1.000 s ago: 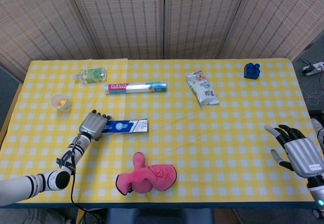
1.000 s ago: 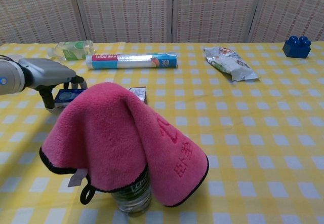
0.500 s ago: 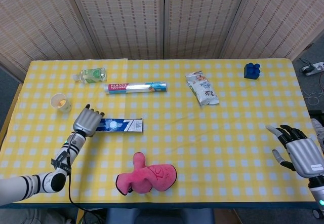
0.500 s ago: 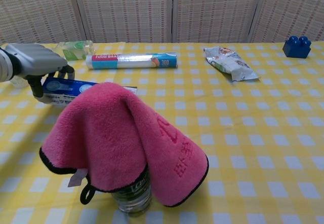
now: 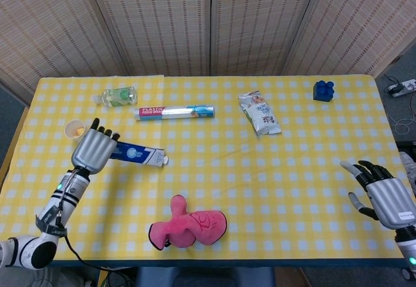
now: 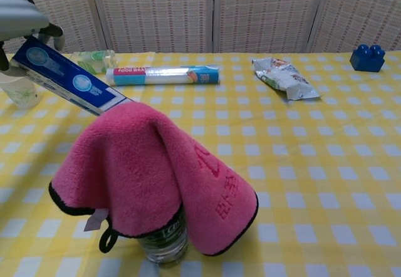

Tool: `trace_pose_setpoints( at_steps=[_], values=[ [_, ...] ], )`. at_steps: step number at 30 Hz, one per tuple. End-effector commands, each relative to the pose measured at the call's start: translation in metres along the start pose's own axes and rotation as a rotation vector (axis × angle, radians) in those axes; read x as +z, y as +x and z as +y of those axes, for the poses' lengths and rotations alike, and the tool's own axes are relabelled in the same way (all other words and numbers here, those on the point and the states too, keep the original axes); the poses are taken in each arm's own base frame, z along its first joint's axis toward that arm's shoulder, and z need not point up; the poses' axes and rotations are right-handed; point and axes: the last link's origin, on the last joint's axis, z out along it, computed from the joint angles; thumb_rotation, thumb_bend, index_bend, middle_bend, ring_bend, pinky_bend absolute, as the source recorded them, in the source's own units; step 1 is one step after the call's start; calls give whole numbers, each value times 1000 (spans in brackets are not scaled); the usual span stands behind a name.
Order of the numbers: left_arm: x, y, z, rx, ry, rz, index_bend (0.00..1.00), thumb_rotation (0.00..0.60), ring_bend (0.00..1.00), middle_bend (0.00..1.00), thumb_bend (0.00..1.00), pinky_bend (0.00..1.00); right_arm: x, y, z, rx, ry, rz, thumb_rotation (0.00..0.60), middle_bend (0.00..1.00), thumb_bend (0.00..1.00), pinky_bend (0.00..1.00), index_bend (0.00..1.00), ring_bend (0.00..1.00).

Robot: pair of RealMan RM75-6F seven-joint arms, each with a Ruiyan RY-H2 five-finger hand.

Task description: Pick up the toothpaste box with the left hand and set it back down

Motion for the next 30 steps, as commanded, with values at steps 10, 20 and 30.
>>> trace_pose_setpoints(
  at_steps=[10, 20, 30],
  values=[
    [-30, 21, -33, -18, 71, 98, 336, 600, 377, 423, 269, 153, -2, 2, 0, 0, 2, 10, 600, 275, 365, 242, 172, 170],
    [-52, 17, -64, -64, 159, 95, 320, 600, 373, 423, 268, 154, 0, 1, -1, 2, 9, 13, 600, 275, 365, 242, 172, 170],
    [-63, 9, -83, -142, 193, 119, 322, 600, 367, 423, 268, 154, 5, 2, -6, -1, 28, 12, 600, 275, 365, 242, 172, 170]
  ],
)
